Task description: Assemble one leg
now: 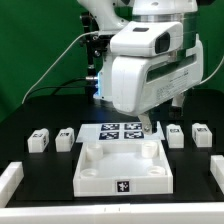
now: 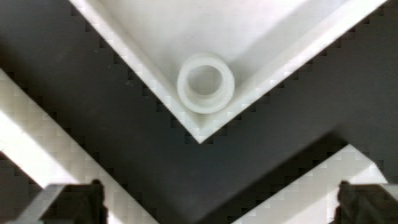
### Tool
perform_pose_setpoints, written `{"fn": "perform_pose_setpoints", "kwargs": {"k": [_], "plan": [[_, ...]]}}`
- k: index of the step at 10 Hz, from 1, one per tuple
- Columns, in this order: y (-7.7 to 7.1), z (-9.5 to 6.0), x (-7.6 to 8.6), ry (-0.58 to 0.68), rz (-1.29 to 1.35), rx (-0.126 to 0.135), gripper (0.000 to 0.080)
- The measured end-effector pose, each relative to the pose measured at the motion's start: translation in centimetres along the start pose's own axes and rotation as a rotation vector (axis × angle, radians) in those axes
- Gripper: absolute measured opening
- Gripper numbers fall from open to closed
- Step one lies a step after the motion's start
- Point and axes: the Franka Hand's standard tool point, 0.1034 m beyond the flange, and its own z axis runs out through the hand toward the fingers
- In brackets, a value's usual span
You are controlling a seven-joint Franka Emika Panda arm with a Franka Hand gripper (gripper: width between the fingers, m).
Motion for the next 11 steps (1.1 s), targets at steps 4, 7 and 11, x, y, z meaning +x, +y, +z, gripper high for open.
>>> {"fn": "perform_pose_setpoints", "kwargs": {"k": [4, 7, 11], "plan": [[-0.3, 0.0, -0.1, 0.007, -0.013, -0.007, 0.0649], [-3.9, 0.7, -4.2, 0.016, -0.352, -0.032, 0.0649], [-4.3, 2.2, -6.7, 0.007, -0.731, -0.038, 0.0649]]}}
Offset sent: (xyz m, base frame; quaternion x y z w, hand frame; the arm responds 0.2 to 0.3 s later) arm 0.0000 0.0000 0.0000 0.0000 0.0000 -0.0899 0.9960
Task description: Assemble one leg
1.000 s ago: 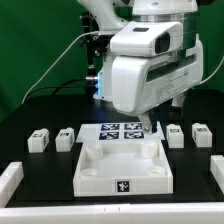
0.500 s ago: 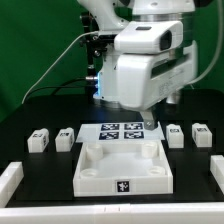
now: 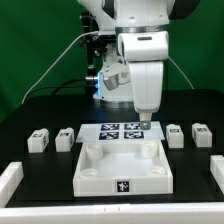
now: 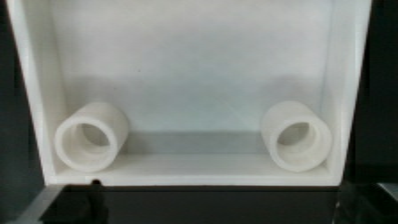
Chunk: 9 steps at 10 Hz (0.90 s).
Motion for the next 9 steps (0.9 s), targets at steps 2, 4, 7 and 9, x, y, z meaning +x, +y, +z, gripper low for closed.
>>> {"fn": "perform_pose_setpoints", "kwargs": {"k": [2, 4, 7, 9], "plan": [[0.0, 0.1, 0.0, 0.000, -0.019, 0.002, 0.0649], [-1.8, 1.4, -0.8, 0.004, -0.012, -0.002, 0.0649], [-5.9, 5.8, -3.0, 0.023, 0.019, 0.001, 0.0649], [-6.4, 8.0, -3.5, 0.034, 0.040, 0.029, 0.0649]]}}
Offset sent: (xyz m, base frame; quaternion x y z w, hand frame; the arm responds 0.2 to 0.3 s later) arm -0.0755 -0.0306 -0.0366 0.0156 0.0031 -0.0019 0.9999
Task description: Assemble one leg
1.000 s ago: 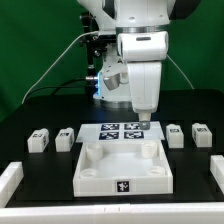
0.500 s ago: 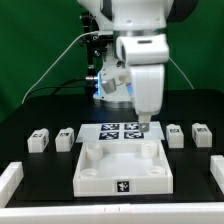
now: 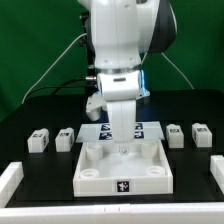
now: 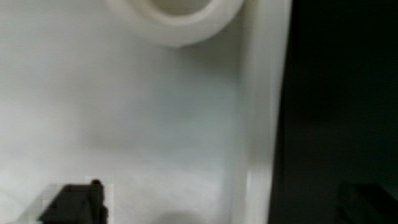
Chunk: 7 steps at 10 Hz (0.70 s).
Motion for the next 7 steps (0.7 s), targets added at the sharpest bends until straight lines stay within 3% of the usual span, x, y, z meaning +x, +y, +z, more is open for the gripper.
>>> {"fn": "perform_pose_setpoints", "kwargs": {"k": [3, 5, 6, 7], "plan": [[-0.13, 0.35, -0.14, 0.002, 0.009, 0.003, 0.0649], [-0.15, 0.36, -0.15, 0.002, 0.009, 0.004, 0.0426], [-0.15, 0.37, -0.16, 0.002, 0.009, 0.004, 0.0426], [-0.16, 0.37, -0.16, 0.002, 0.010, 0.004, 0.0242]]}}
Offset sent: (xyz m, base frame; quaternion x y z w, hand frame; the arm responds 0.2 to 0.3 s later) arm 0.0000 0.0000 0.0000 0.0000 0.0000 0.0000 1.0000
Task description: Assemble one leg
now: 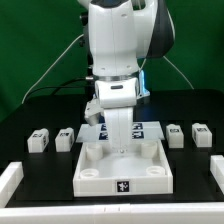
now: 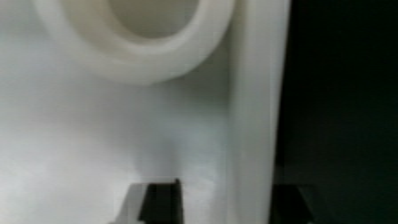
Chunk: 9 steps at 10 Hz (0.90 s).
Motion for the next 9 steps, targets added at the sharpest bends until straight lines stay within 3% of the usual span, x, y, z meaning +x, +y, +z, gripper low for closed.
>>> {"fn": "perform_pose_setpoints", "kwargs": {"k": [1, 2, 3, 9], "plan": [[-0.01, 0.01, 0.00, 0.000, 0.000, 0.000, 0.0108], [0.02, -0.01, -0.01, 0.000, 0.000, -0.001, 0.0108], [0.02, -0.01, -0.01, 0.000, 0.001, -0.001, 0.0057], [0.05, -0.02, -0.01, 0.000, 0.001, -0.002, 0.0057]]}}
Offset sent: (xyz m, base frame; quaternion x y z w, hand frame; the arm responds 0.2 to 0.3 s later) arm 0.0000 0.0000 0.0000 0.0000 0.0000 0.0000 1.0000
